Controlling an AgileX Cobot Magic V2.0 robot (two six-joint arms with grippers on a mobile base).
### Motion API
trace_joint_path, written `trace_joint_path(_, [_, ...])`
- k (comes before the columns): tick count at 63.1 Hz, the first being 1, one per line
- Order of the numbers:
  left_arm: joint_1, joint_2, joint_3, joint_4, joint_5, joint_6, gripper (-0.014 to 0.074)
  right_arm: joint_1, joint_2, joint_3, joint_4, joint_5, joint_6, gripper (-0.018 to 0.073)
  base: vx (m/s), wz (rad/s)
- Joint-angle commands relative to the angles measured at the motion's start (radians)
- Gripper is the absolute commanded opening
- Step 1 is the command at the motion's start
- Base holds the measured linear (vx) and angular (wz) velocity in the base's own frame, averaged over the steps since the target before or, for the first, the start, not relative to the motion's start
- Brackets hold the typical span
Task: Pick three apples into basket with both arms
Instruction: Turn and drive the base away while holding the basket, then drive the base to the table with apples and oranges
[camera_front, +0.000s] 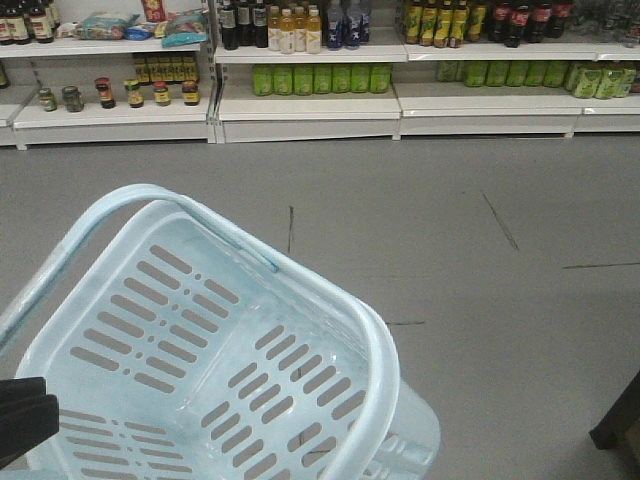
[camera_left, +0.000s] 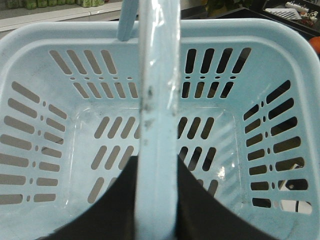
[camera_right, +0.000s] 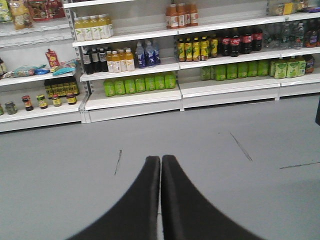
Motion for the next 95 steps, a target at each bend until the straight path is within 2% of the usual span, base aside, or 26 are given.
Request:
trace_joint_path(1, [-0.005, 0.006, -0.03, -0.061, -0.081, -0.006, -0.0006, -0.005, -0.013, 0.014, -0.011, -0.077, -0.004, -0.0009, 0.28, -0.26])
trace_joint_path(95, [-0.005, 0.006, -0.03, -0.061, -0.081, -0.006, -0.0006, -0.005, -0.013, 0.014, -0.011, -0.078, -0.004, -0.0009, 0.17, -0.54])
